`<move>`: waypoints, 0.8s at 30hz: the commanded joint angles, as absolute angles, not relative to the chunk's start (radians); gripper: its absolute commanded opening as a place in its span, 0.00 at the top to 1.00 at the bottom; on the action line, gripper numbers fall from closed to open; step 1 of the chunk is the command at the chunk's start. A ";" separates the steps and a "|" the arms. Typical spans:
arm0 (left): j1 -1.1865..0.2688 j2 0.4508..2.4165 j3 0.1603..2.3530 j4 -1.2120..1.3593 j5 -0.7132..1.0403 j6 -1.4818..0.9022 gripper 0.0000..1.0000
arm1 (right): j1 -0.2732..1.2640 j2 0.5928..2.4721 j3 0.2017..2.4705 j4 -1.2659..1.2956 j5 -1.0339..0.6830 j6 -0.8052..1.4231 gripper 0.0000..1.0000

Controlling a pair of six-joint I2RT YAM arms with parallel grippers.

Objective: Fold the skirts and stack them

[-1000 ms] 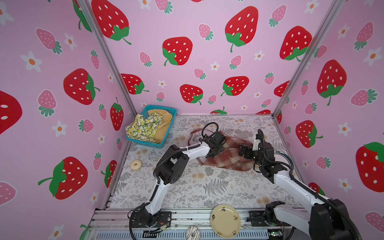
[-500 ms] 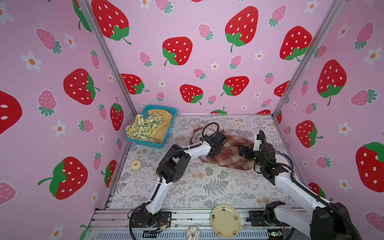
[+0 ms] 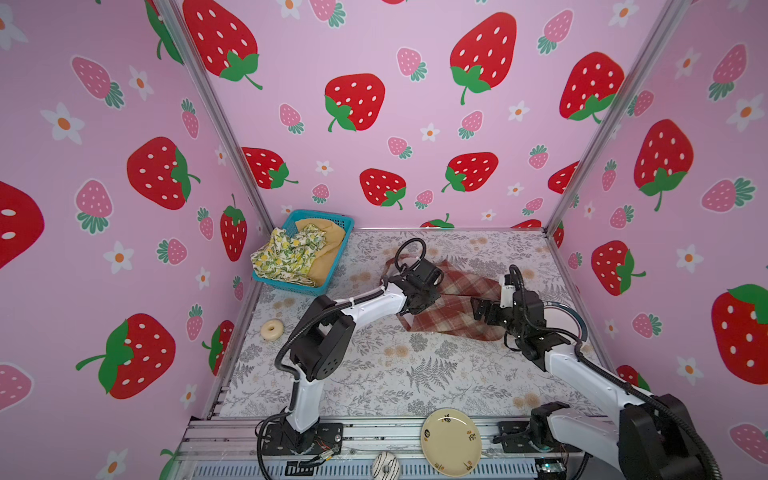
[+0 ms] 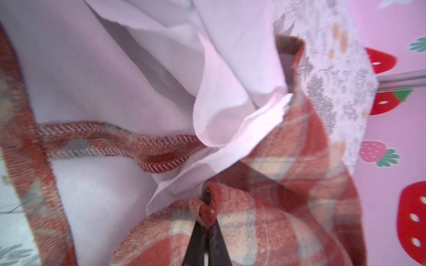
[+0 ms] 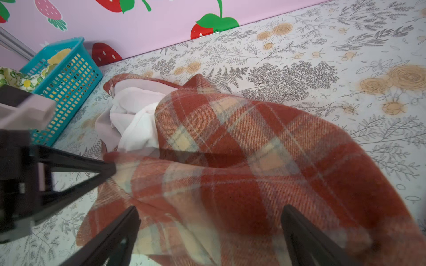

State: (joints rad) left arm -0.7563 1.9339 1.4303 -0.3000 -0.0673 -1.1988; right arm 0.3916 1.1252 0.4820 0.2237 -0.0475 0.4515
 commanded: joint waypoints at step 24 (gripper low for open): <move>-0.599 1.417 1.144 -0.294 -0.117 -1.074 1.00 | 0.740 0.992 0.493 0.206 -0.020 0.231 0.00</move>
State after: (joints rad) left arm -0.6247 1.4311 1.0718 -0.2375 -0.1036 -1.1355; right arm 0.6918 0.9936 0.4755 0.2157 -0.0700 0.2810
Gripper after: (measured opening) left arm 0.065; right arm 0.995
